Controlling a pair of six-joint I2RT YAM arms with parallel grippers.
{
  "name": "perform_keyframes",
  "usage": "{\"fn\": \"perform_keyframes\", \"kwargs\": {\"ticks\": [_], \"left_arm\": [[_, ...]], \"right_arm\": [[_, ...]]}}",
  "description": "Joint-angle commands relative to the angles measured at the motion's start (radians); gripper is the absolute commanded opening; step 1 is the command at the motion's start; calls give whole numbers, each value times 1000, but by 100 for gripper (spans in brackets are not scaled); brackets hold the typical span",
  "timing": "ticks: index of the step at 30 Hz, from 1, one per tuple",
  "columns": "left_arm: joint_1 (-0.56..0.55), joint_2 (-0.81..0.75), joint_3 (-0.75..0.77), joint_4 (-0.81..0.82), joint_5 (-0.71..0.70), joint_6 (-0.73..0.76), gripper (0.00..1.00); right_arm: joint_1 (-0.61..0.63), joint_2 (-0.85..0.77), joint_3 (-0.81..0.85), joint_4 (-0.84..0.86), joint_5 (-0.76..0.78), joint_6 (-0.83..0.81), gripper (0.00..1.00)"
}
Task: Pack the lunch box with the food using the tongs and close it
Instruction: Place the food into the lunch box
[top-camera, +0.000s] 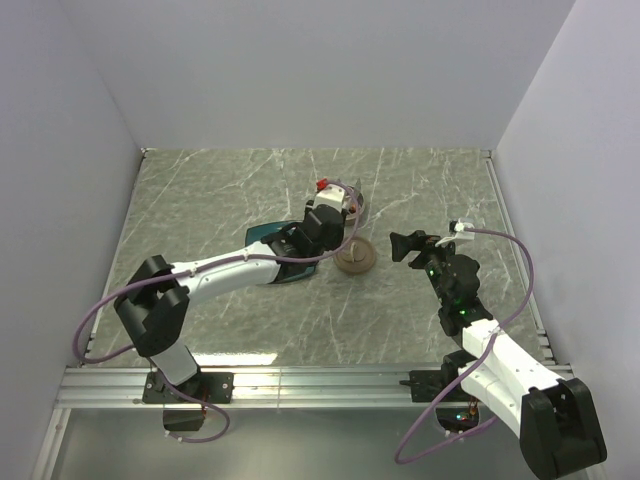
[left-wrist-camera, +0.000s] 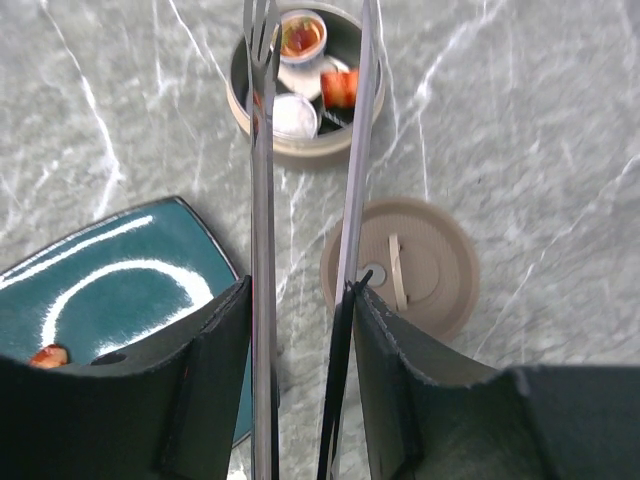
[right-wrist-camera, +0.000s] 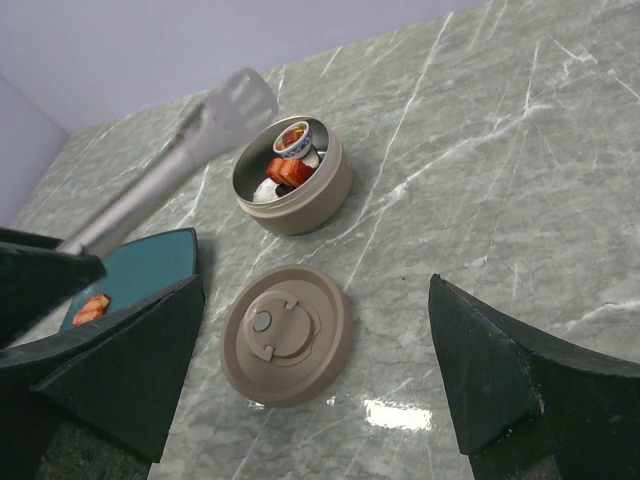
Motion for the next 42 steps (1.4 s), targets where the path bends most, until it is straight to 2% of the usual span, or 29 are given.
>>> {"fn": "perform_keyframes", "kwargs": {"ticks": [1,27,34,42], "left_arm": [[2,-48,0,46,-38,6,49],[-1,72,47,-14,48,-14,47],[-1,70,44,-19,34,-14,34],[-1,26,26,-34,-34,-11,32]], "right_arm": [[-8,-1,12,34,-3,-8,100],[-6,-8,9,31,-3,-8,100],[-8,-10,11,30,-3,-8,100],[-8,-11,11,30,-3,-8,100]]}}
